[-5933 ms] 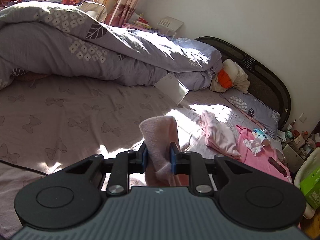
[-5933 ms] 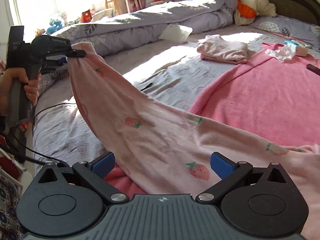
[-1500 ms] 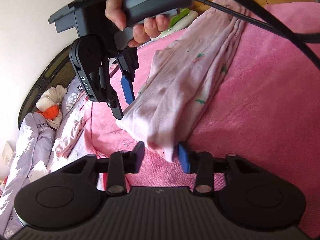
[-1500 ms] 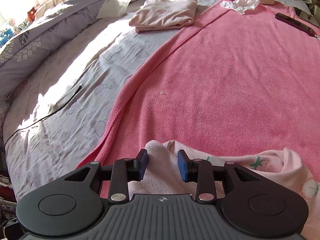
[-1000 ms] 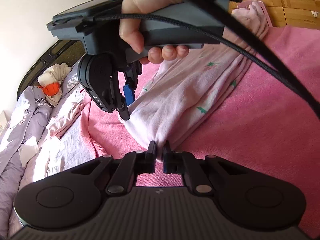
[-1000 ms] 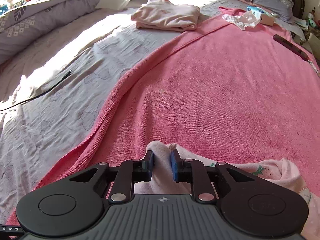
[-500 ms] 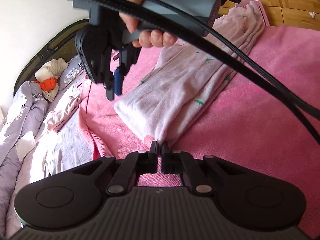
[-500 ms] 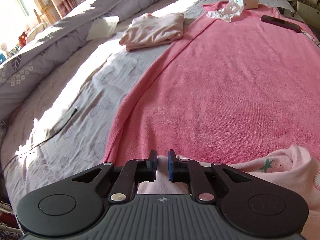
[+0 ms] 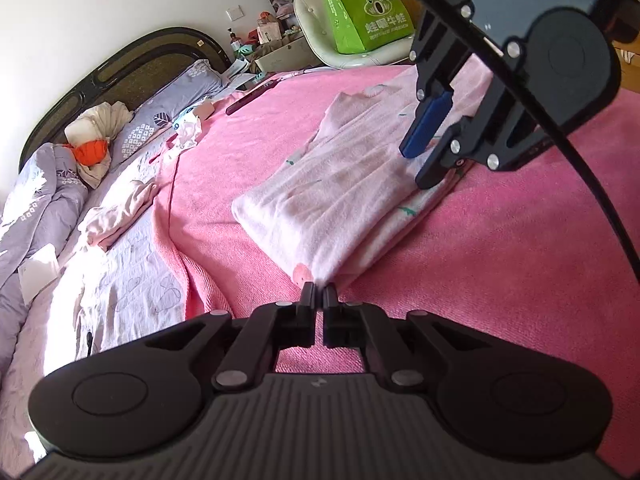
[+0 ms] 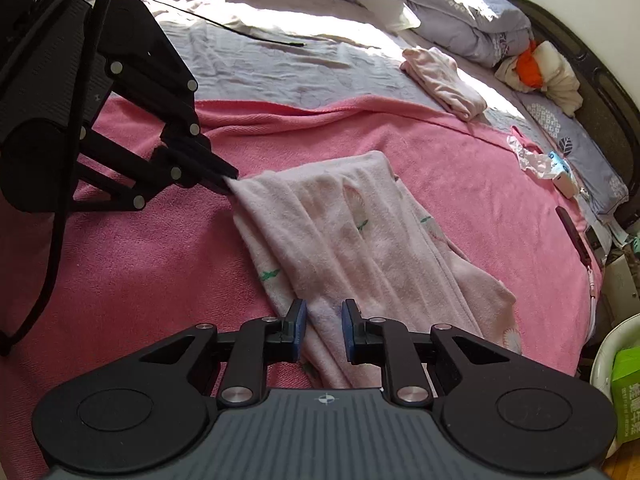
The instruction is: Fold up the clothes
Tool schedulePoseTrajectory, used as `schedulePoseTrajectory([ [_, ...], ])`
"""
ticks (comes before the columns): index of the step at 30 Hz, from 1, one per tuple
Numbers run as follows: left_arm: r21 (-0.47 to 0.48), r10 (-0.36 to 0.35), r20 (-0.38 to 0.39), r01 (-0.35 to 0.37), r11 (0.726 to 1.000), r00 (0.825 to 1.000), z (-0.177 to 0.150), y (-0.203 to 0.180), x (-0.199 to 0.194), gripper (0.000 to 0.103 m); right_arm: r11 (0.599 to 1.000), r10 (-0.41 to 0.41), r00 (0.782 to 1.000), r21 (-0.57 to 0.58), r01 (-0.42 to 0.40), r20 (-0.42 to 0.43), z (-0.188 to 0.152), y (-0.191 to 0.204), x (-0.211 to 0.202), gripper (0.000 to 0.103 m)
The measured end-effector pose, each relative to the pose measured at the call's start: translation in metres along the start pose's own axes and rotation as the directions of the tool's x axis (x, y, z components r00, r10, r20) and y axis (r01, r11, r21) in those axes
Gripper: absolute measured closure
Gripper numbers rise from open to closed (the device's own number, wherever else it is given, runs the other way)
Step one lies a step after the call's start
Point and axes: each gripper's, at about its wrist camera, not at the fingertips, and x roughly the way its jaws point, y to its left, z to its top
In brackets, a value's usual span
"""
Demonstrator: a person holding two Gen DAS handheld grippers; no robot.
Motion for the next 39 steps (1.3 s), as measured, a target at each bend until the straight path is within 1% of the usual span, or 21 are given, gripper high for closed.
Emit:
schedulePoseTrajectory([
  [3,-0.037,-0.002,-0.002,0.002,0.999,1.000,0.004,0.007,0.001,0.102,0.998,-0.052,0.998,-0.035,0.053,0.042,0.001,0.012,0.005,0.082],
  [5,-0.049,-0.003,-0.009,0.002,0.999,1.000,0.005,0.009,0.003,0.102,0.991,-0.090,0.994,-0.089,0.095,0.060,-0.001,0.020,0.012,0.073],
  [6,-0.053,-0.006,-0.016,0.005,0.999,1.000,0.005,0.010,0.004,0.102,0.989,-0.092,0.994,-0.106,0.098,0.059,-0.002,0.022,0.014,0.074],
  [8,-0.054,-0.010,-0.035,0.008,0.998,0.999,0.004,0.009,0.002,0.102,0.990,-0.077,0.996,-0.117,0.082,0.048,-0.005,0.025,0.017,0.090],
  [9,-0.064,-0.010,-0.053,0.007,0.998,0.999,0.002,0.011,-0.001,0.102,0.993,-0.051,0.998,-0.100,0.054,0.034,-0.006,0.024,0.016,0.095],
  [12,-0.154,-0.001,-0.146,-0.021,0.988,0.989,-0.012,0.030,-0.008,0.100,0.996,-0.001,1.000,-0.089,0.002,0.010,-0.009,0.025,0.007,0.097],
  [14,-0.272,0.005,-0.201,-0.060,0.960,0.980,-0.021,0.056,-0.012,0.099,0.995,0.088,0.996,-0.044,-0.089,-0.027,-0.012,0.023,0.004,0.097],
  [16,-0.378,0.010,-0.232,-0.099,0.921,0.973,-0.024,0.081,-0.015,0.098,0.986,0.161,0.985,0.039,-0.159,-0.056,-0.015,0.021,-0.001,0.097],
  [18,-0.464,0.014,-0.192,-0.104,0.880,0.981,-0.015,0.108,-0.013,0.098,0.976,0.197,0.979,0.103,-0.192,-0.046,-0.014,0.014,-0.004,0.097],
  [19,-0.478,0.011,-0.154,-0.084,0.874,0.988,-0.007,0.116,-0.011,0.098,0.965,0.220,0.975,0.155,-0.213,-0.033,-0.012,0.006,-0.007,0.096],
  [20,-0.475,0.001,-0.114,-0.055,0.878,0.993,0.002,0.120,-0.007,0.098,0.947,0.225,0.974,0.237,-0.217,-0.008,-0.012,-0.005,-0.010,0.096],
  [22,-0.436,-0.052,-0.036,0.031,0.899,0.998,0.019,0.117,0.004,0.098,0.922,0.162,0.986,0.351,-0.163,0.032,-0.010,-0.023,-0.015,0.090],
  [23,-0.412,-0.082,0.001,0.075,0.908,0.997,0.028,0.115,0.010,0.098,0.919,0.120,0.992,0.371,-0.129,0.047,-0.009,-0.030,-0.014,0.086],
  [25,-0.374,-0.156,0.054,0.165,0.913,0.986,0.041,0.104,0.024,0.097,0.923,0.053,0.997,0.377,-0.073,0.062,-0.006,-0.041,-0.007,0.062],
  [26,-0.356,-0.183,0.057,0.192,0.915,0.981,0.045,0.096,0.031,0.097,0.925,0.057,0.997,0.372,-0.074,0.055,-0.006,-0.044,0.000,0.061],
  [27,-0.337,-0.208,0.053,0.213,0.917,0.977,0.049,0.089,0.039,0.096,0.925,0.092,0.995,0.367,-0.096,0.029,-0.007,-0.043,0.007,0.061],
  [29,-0.288,-0.246,0.006,0.237,0.928,0.969,0.051,0.072,0.049,0.096,0.932,0.145,0.989,0.333,-0.141,0.011,-0.014,-0.037,0.005,0.059],
  [31,-0.196,-0.262,-0.058,0.246,0.949,0.963,0.045,0.051,0.054,0.094,0.938,0.192,0.981,0.294,-0.183,-0.001,-0.020,-0.030,0.000,0.059],
  [33,-0.078,-0.227,-0.052,0.223,0.972,0.972,0.037,0.031,0.047,0.094,0.940,0.238,0.971,0.256,-0.227,-0.015,-0.027,-0.023,-0.005,0.059],
  [35,0.001,-0.200,-0.047,0.200,0.980,0.979,0.032,0.017,0.039,0.095,0.929,0.284,0.959,0.253,-0.270,-0.019,-0.033,-0.025,-0.009,0.059],
  [39,-0.050,-0.195,-0.045,0.193,0.980,0.980,0.028,0.017,0.033,0.095,0.854,0.275,0.960,0.446,-0.267,0.048,-0.024,-0.074,-0.007,0.060],
])
